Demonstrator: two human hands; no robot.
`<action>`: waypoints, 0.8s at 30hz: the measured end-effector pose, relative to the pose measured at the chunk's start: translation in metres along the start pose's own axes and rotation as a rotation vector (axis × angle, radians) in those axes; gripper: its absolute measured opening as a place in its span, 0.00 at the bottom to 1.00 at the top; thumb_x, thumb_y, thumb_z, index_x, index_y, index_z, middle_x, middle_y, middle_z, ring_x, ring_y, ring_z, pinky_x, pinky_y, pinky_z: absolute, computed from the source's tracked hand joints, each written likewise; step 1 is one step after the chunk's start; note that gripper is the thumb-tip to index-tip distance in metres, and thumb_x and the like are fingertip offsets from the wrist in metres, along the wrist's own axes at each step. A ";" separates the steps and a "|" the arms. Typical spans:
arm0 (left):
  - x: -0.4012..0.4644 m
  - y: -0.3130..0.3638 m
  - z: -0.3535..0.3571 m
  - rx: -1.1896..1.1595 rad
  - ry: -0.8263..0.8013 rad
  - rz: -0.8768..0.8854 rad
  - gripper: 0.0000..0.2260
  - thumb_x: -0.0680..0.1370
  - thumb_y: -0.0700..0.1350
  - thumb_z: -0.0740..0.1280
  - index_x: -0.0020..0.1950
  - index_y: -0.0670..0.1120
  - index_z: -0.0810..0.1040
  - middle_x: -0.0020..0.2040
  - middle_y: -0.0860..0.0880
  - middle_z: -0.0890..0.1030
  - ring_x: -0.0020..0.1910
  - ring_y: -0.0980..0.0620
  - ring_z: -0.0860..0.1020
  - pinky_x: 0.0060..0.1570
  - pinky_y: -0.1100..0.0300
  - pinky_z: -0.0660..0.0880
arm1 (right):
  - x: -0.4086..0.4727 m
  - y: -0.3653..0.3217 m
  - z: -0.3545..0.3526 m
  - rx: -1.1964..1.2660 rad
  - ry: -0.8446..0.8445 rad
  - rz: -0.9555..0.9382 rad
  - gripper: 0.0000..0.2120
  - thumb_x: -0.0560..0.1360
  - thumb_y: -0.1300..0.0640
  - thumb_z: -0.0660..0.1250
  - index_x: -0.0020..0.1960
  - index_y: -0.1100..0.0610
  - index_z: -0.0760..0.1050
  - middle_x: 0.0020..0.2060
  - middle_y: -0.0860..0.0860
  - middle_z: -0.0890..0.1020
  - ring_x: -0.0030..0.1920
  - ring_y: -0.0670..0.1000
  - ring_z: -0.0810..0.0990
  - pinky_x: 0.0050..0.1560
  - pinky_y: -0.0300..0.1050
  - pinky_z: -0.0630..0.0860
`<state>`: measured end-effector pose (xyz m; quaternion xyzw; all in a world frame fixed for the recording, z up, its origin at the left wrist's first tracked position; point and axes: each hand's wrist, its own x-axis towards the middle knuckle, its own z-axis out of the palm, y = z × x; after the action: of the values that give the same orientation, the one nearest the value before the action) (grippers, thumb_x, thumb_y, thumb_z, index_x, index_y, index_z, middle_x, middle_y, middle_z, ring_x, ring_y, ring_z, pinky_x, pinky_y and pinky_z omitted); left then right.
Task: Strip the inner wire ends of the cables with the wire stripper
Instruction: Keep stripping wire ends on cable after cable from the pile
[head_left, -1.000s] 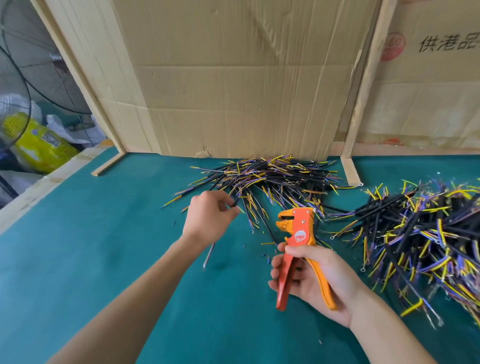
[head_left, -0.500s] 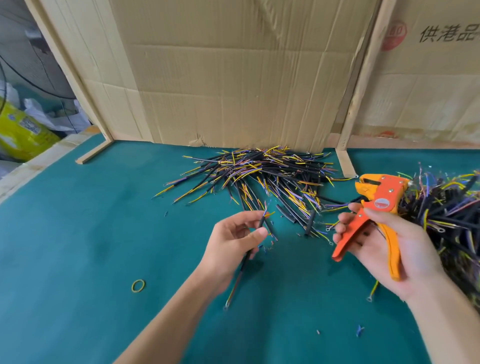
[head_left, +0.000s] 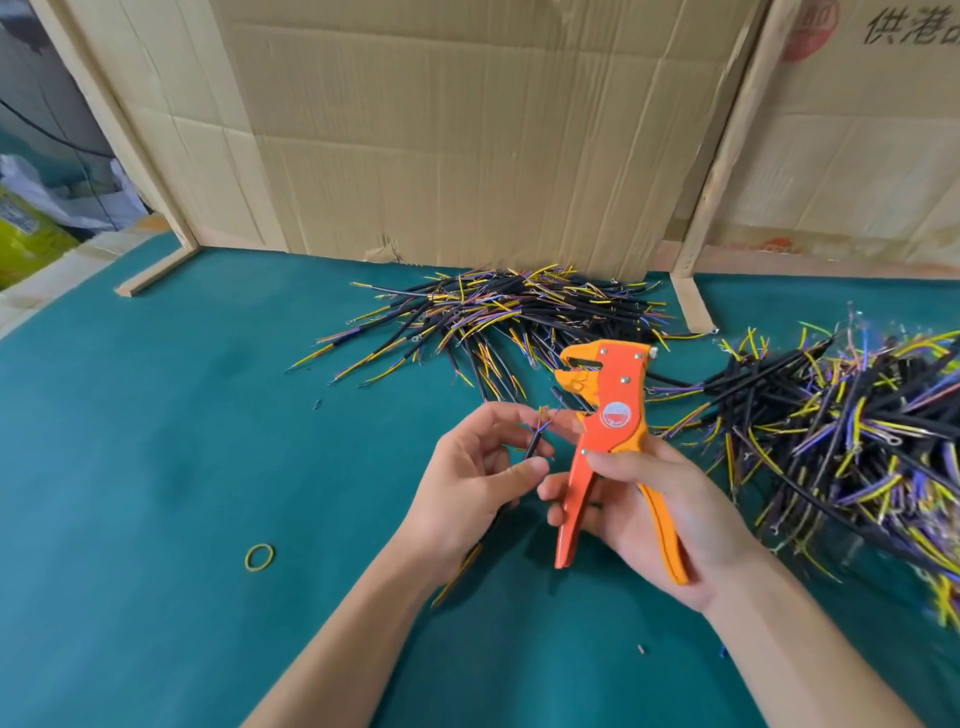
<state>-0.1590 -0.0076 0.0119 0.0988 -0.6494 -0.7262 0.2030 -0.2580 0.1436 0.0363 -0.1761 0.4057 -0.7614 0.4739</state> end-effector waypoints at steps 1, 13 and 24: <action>0.001 0.000 0.000 0.007 0.005 -0.005 0.10 0.73 0.40 0.73 0.52 0.50 0.80 0.45 0.47 0.81 0.39 0.42 0.68 0.34 0.61 0.71 | 0.001 0.000 -0.001 0.005 -0.011 0.008 0.23 0.71 0.63 0.69 0.66 0.64 0.78 0.56 0.68 0.79 0.45 0.64 0.82 0.44 0.57 0.80; 0.015 -0.004 -0.010 0.119 0.236 0.125 0.04 0.81 0.41 0.69 0.47 0.48 0.80 0.36 0.49 0.83 0.27 0.58 0.69 0.28 0.68 0.67 | 0.007 -0.004 -0.009 -0.016 0.013 0.149 0.22 0.71 0.61 0.71 0.63 0.67 0.79 0.58 0.70 0.81 0.44 0.66 0.84 0.50 0.62 0.81; 0.017 -0.003 -0.013 0.240 0.244 0.127 0.02 0.81 0.36 0.67 0.49 0.40 0.79 0.35 0.49 0.79 0.30 0.61 0.73 0.34 0.71 0.67 | 0.005 -0.004 -0.008 -0.099 -0.169 0.279 0.28 0.68 0.61 0.77 0.65 0.69 0.76 0.49 0.69 0.80 0.44 0.67 0.83 0.51 0.65 0.79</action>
<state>-0.1693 -0.0267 0.0092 0.1686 -0.7067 -0.6121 0.3124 -0.2683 0.1437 0.0338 -0.2047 0.4219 -0.6498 0.5982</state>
